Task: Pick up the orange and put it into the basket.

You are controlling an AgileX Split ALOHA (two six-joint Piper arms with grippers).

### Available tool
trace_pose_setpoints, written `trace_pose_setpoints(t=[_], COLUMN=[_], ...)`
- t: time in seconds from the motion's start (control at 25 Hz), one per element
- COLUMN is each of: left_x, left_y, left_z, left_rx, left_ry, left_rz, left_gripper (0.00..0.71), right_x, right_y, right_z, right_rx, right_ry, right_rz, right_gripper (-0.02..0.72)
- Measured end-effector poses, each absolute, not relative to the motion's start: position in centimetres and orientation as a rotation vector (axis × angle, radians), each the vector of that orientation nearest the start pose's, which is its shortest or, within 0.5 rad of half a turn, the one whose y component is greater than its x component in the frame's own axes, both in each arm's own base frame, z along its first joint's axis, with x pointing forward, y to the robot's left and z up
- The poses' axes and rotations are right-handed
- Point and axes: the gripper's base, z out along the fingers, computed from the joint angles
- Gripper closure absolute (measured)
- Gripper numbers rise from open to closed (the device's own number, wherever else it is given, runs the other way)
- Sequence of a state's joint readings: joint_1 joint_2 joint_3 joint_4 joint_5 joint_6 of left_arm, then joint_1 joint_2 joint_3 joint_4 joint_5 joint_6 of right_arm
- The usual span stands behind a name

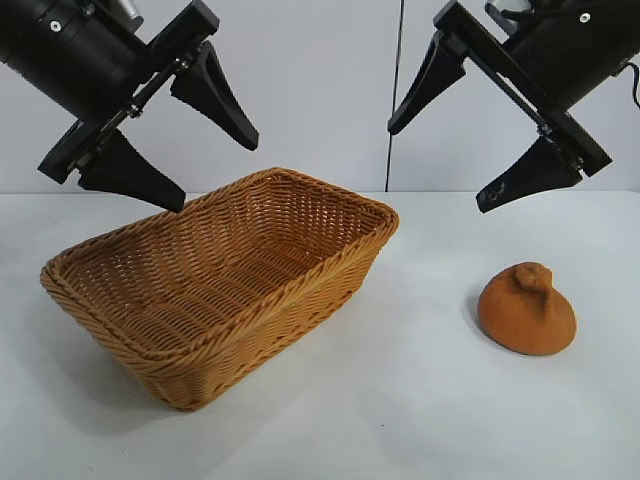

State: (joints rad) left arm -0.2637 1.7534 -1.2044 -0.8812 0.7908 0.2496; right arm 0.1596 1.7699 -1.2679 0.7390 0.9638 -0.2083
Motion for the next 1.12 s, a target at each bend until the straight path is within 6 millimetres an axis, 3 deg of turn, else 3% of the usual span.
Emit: trace_pose_setpoints(t=[0.4,0.6,0.68,0.84,1.12], left_x=[33.9,33.3,31.9,29.9,28.5], left_y=[-14.2,-13.6,-12.8,-11.4,-9.8], left_z=[23.7,25.3,27.2,28.9,27.8], left_rx=[-0.053,-0.067,-0.126,-0.287,-0.713], left_ry=[2.652,2.640,2.673,2.730,2.754], left_rz=[-0.987,-0.985,-0.937,-0.783,-0.618], left_gripper=[0.139,0.139,0.139,0.139,0.139], right_x=[34.5,34.4,34.4,34.4,34.4], right_y=[10.7,10.6,10.6,10.6,10.7], right_z=[24.0,24.0,24.0,24.0,24.0], right_rx=[-0.009,-0.017,-0.018,-0.018,-0.023], right_ry=[2.795,2.797,2.797,2.798,2.804], right_rz=[0.924,0.922,0.920,0.921,0.924], right_gripper=[0.010,0.010,0.010,0.010,0.010])
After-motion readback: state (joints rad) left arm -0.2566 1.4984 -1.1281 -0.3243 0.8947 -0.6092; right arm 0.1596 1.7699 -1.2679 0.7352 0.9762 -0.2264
